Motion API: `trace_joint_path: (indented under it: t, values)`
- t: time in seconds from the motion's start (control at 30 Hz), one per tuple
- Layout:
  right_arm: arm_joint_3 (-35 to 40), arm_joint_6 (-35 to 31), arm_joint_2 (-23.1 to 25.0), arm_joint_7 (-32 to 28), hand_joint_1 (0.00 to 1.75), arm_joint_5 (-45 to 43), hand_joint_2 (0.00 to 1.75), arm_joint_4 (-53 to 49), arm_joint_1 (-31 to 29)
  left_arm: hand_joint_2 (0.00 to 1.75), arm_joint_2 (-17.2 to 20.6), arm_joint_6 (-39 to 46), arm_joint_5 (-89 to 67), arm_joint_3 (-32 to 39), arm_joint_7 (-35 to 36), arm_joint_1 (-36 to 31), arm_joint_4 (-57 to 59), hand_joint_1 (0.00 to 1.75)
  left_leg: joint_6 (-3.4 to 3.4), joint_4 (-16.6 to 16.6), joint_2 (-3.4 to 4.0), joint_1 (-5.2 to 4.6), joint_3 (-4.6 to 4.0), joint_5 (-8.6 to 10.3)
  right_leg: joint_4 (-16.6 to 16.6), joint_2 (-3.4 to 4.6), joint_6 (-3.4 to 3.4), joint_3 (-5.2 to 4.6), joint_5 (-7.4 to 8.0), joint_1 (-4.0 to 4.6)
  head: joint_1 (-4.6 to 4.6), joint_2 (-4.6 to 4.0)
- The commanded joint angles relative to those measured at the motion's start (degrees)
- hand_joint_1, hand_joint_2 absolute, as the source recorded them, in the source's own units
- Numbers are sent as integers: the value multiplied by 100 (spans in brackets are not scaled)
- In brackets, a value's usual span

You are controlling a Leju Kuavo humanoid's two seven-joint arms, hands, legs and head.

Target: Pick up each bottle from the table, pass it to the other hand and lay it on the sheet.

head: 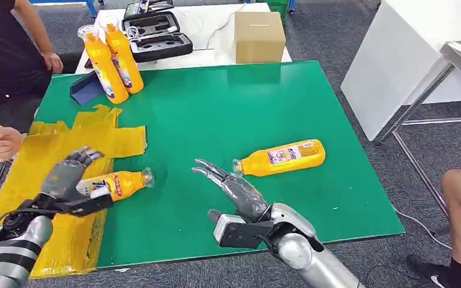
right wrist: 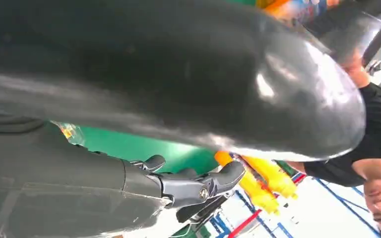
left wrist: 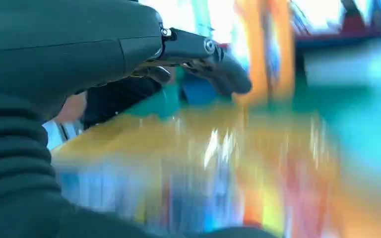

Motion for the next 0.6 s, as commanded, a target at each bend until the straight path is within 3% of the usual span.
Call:
trace_joint_path:
  t: [0.03,0.4,0.57,0.6]
  values:
    - [51,-74,109,83,0,33,0,434,-240,0,-837,-345,1035,1734,-290,10,-2223,0,-2,7,2,5,-2,-6,3,-7,-5,2,-4,6,-2,0]
    - [68,-114,143,130,0,108,0,448,-253,0,-1047,-246,1050,1706,-356,190,-2481,0,-2,-1,5,1,-12,-3,-1,-3,-4,-13,-1,2,-2,0]
    - [-236,-395,109,400,0,342,0,614,-536,0,-1430,-634,1810,1708,-328,150,-2840,0,-2,6,-1,1,-4,-9,3,-13,-7,0,-8,4,0,0]
    - [-341,-525,127,560,0,586,175,746,-712,0,-1553,-867,2129,1694,-237,106,-2918,0,0,6,-6,0,-16,-4,3,-15,-4,-10,-4,2,0,0]
